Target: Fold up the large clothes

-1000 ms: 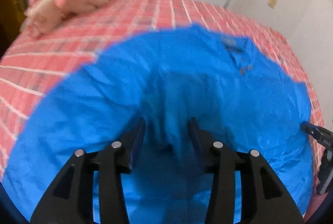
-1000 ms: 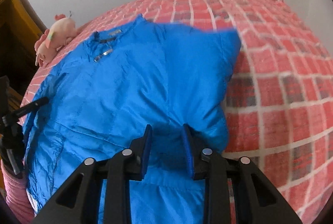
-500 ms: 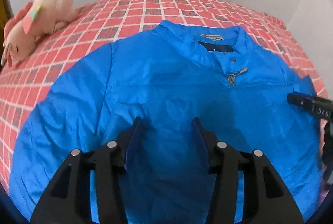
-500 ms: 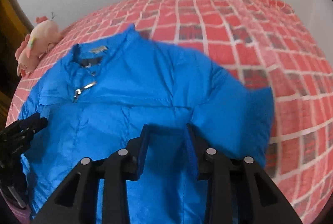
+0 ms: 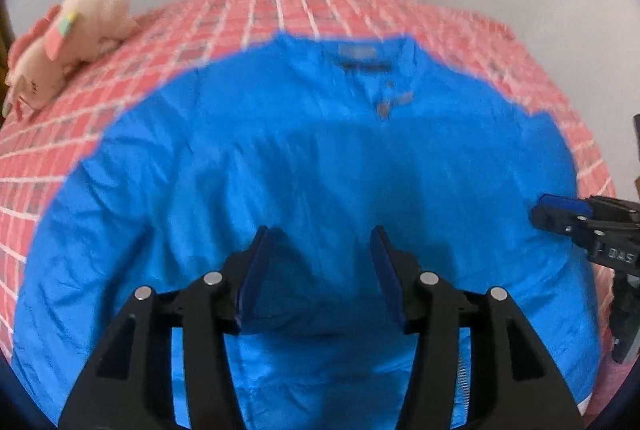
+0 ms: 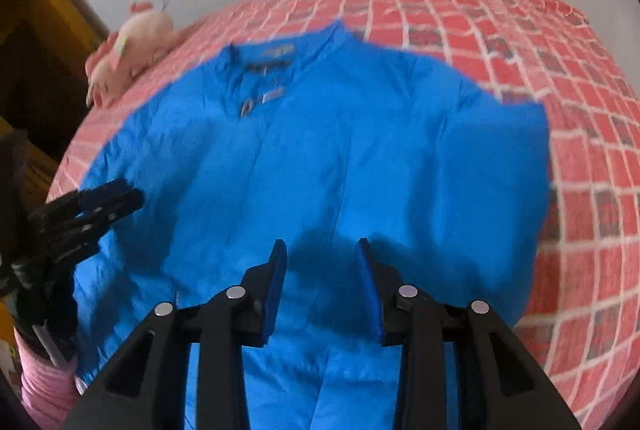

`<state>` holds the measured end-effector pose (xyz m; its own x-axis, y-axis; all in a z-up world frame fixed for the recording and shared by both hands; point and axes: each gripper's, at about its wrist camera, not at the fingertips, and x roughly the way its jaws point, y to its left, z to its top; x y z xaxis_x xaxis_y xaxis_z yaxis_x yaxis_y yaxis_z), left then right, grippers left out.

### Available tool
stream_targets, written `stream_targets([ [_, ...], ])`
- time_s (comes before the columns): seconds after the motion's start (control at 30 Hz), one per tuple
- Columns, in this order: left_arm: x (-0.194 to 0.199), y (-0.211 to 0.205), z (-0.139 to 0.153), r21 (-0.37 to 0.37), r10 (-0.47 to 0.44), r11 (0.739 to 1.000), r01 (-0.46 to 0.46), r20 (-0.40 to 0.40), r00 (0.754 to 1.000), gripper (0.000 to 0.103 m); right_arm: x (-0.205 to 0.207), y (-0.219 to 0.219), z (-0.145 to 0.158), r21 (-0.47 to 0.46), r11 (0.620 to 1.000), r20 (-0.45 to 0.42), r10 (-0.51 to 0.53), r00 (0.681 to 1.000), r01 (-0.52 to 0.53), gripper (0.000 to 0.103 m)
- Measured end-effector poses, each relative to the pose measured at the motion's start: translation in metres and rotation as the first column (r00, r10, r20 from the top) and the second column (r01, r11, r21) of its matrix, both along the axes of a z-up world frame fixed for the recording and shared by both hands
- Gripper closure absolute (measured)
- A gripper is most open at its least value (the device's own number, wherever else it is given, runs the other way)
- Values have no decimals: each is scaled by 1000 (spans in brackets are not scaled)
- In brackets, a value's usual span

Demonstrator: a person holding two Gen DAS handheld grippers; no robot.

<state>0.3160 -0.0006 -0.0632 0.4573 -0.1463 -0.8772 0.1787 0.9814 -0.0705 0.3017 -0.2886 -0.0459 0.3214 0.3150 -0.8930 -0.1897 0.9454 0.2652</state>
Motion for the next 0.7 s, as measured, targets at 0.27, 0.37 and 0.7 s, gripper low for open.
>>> stream_targets([
  [0.27, 6, -1, -16, -1, -2, 1000, 2, -30, 1000, 53, 7, -6, -15, 43, 999, -9, -22, 1000, 22, 67],
  [0.37, -2, 12, -1, -55, 21, 998, -24, -51, 998, 54, -8, -15, 4, 93, 995, 10, -29, 1000, 28, 65],
  [0.7, -122, 155, 62, 11, 279, 959, -282, 114, 953, 20, -58, -13, 43, 57, 998, 96, 23, 995, -28, 44],
])
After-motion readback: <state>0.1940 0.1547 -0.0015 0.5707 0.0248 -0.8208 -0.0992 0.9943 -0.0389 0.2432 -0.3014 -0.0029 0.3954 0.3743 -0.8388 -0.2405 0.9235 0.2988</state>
